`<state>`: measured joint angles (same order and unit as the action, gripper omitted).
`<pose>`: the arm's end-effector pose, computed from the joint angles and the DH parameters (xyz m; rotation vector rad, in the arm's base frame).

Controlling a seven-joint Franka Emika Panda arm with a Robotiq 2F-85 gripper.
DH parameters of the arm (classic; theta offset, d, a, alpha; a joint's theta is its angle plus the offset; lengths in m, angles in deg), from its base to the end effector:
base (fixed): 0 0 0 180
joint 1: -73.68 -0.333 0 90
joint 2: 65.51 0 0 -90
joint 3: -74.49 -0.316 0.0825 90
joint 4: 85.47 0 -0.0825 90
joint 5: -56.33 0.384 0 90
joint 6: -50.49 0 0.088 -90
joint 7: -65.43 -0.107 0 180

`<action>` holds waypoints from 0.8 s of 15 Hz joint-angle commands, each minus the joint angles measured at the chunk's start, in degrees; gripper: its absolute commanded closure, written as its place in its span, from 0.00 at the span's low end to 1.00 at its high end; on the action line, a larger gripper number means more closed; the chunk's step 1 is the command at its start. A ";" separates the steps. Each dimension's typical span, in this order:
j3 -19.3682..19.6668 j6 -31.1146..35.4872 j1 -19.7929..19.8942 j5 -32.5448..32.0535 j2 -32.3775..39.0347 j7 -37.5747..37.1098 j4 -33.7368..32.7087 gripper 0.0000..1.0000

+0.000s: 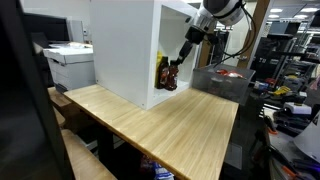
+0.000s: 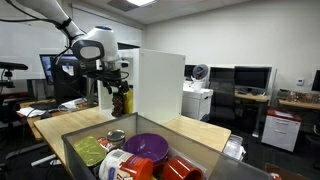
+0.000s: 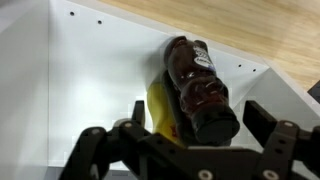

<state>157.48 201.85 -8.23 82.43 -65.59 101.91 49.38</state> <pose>0.5255 -0.0214 0.3573 -2.9042 -0.3610 -0.5259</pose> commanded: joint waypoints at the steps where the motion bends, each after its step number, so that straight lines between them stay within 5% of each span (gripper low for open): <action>1: 0.59 -6.06 0.53 -4.45 1.07 -4.40 -2.45 0.00; 6: 1.33 -11.81 0.38 -9.56 0.71 -8.30 -4.19 0.00; 7: -9.82 -12.27 11.47 -14.52 -1.62 -12.02 -4.26 0.00; 9: -16.33 -13.45 18.12 -18.22 -1.99 -14.67 -4.30 0.00; 10: -11.76 -13.96 13.57 -24.84 -5.35 -19.29 -3.51 0.00; 12: -14.19 -16.37 16.00 -33.32 -8.38 -25.01 -3.36 0.00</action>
<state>144.75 188.65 6.36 58.15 -67.73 83.52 46.38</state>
